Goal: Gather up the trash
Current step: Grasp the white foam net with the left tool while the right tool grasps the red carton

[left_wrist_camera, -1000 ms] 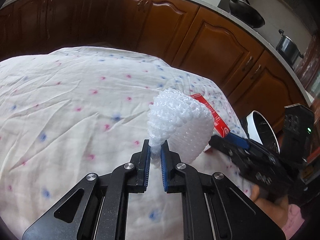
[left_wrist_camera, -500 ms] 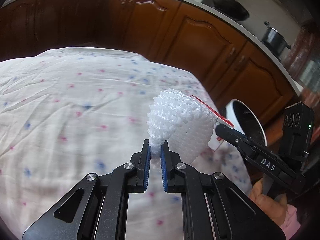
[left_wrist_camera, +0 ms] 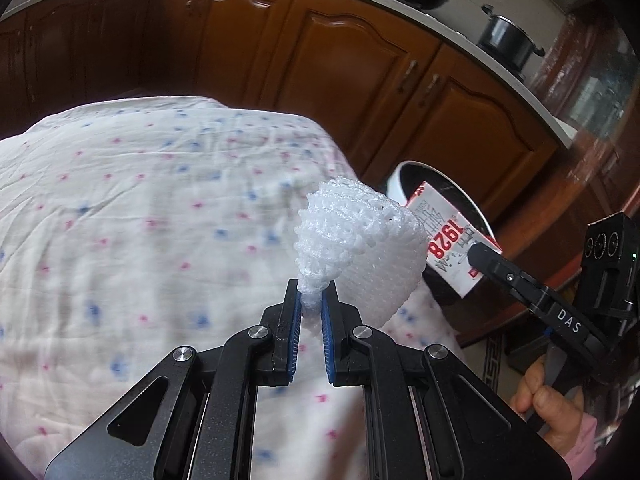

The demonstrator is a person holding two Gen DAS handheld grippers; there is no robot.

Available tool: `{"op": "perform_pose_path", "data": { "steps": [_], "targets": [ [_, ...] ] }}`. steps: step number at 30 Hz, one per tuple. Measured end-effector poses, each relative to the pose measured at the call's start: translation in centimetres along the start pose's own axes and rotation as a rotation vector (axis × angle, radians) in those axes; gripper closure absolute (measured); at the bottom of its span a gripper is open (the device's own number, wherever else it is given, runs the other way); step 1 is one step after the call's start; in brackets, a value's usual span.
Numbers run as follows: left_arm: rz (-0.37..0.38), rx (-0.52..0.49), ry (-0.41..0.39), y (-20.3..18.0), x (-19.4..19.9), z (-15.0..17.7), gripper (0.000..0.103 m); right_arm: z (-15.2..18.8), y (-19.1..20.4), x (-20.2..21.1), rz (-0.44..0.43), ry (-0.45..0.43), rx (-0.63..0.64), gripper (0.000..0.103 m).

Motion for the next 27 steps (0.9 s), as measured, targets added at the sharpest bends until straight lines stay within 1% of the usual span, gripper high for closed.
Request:
{"op": "perform_pose_path", "data": {
  "steps": [11,19,27],
  "targets": [
    [0.051,-0.057,0.024,-4.9,-1.7,-0.2,0.094,-1.3,-4.6,2.9,0.079,-0.049,-0.044,0.072],
    [0.071,-0.110,0.035,-7.9,-3.1,-0.9,0.094,-1.9,-7.1,3.6,0.113,-0.070,-0.068,0.072],
    [0.083,-0.155,0.051,-10.6,-4.9,-1.1,0.094,-2.7,-8.6,3.9,0.138,-0.088,-0.076,0.072]
  ]
}}
Point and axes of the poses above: each gripper's, at about its wrist camera, not at the fingertips, and x roughly against the way its jaws point, y to its left, z to its underside, the point moved 5 cm from there along -x, roughly the way its jaws point, and after that the axes turned 14 degrees about -y, right-handed, at the moved point
